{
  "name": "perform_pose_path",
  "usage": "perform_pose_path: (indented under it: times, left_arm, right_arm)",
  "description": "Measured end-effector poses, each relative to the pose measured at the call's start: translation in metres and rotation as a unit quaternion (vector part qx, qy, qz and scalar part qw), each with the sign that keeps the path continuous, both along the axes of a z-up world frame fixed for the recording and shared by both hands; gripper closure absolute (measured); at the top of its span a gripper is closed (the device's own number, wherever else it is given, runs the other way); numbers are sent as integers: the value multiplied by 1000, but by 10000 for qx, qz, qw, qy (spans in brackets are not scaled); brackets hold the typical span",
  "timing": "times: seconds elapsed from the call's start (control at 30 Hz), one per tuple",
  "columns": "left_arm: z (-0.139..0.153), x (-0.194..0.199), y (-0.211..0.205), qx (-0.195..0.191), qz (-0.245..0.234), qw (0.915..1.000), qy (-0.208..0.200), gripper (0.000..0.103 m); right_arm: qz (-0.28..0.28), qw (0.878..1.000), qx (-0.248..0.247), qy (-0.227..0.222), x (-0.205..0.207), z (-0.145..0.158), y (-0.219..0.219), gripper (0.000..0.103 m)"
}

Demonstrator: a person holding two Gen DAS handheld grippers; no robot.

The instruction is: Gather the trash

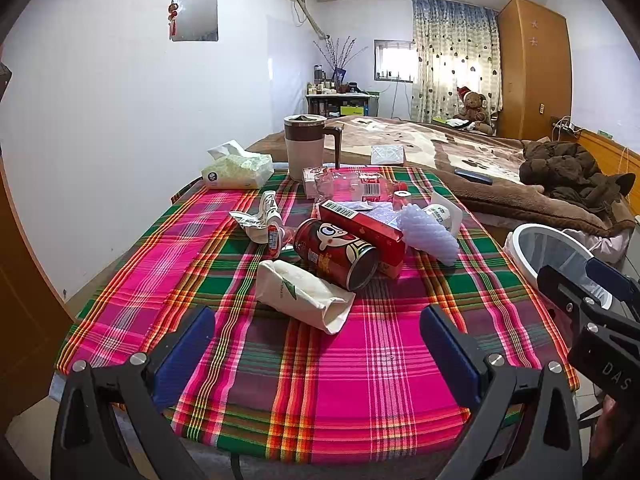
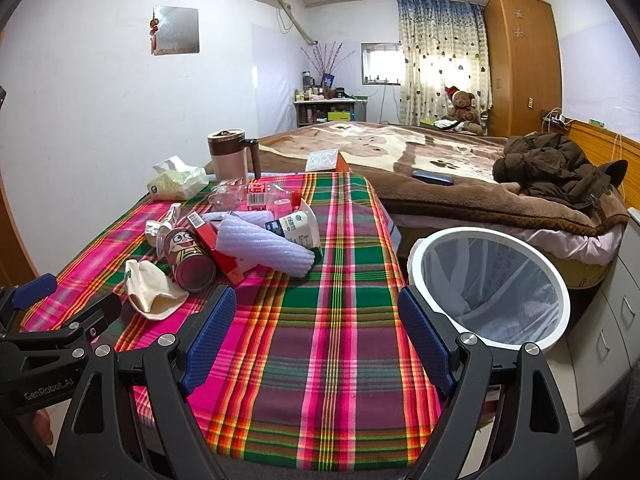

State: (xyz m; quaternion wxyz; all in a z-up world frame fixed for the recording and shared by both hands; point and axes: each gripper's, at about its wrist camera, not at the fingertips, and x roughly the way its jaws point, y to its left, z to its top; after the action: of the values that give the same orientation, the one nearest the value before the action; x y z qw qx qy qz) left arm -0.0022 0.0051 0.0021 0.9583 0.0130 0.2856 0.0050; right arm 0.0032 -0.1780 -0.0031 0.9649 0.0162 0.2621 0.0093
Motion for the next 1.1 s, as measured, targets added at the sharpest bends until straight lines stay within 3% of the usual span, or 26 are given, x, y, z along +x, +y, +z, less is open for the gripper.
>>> perform_pose_path:
  times: [1.1]
  left_arm:
    - [2,-1,3,-27,43,10000,-44,0]
  right_arm:
    - [-18,10000,-20,-45,2,2,2,18]
